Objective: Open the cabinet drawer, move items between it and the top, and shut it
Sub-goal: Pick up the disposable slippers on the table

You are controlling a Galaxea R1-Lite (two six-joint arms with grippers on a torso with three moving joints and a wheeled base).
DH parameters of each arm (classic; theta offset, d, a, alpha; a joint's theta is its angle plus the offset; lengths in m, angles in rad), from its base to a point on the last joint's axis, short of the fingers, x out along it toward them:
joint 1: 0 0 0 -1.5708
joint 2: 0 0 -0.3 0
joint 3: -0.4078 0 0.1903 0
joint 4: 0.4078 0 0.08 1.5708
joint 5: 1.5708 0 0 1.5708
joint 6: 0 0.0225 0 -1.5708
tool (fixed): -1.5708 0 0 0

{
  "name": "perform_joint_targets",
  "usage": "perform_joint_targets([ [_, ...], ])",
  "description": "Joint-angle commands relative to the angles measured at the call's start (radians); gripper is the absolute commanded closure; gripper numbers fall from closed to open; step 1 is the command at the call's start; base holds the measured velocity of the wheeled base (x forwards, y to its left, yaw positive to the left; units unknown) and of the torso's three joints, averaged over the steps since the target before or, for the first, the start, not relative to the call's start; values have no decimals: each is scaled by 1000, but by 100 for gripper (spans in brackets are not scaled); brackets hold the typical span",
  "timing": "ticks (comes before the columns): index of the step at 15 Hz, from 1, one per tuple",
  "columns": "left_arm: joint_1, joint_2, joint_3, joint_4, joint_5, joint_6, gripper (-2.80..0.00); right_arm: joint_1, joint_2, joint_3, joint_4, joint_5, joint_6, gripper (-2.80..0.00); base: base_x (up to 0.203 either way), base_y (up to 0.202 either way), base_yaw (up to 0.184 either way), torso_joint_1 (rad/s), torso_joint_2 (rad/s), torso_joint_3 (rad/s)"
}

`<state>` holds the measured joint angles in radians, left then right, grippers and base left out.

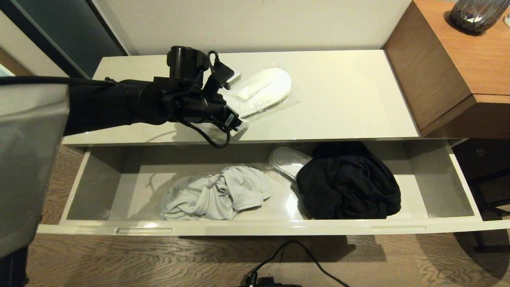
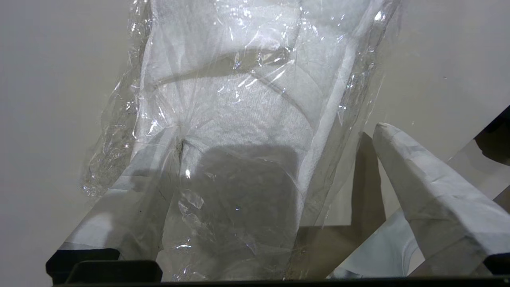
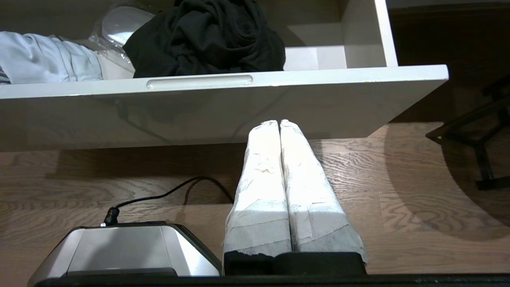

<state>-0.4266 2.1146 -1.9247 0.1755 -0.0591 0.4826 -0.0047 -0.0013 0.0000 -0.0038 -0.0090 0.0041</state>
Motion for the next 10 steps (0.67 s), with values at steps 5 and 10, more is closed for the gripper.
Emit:
perform_joint_targets([
  [5, -8, 30, 21, -22, 56, -4, -280, 0, 1, 3, 1, 0, -1, 0, 0, 0, 0, 0, 0, 0],
  [10, -6, 27, 46, -21, 59, -2, 0, 0, 1, 3, 1, 0, -1, 0, 0, 0, 0, 0, 0, 0],
])
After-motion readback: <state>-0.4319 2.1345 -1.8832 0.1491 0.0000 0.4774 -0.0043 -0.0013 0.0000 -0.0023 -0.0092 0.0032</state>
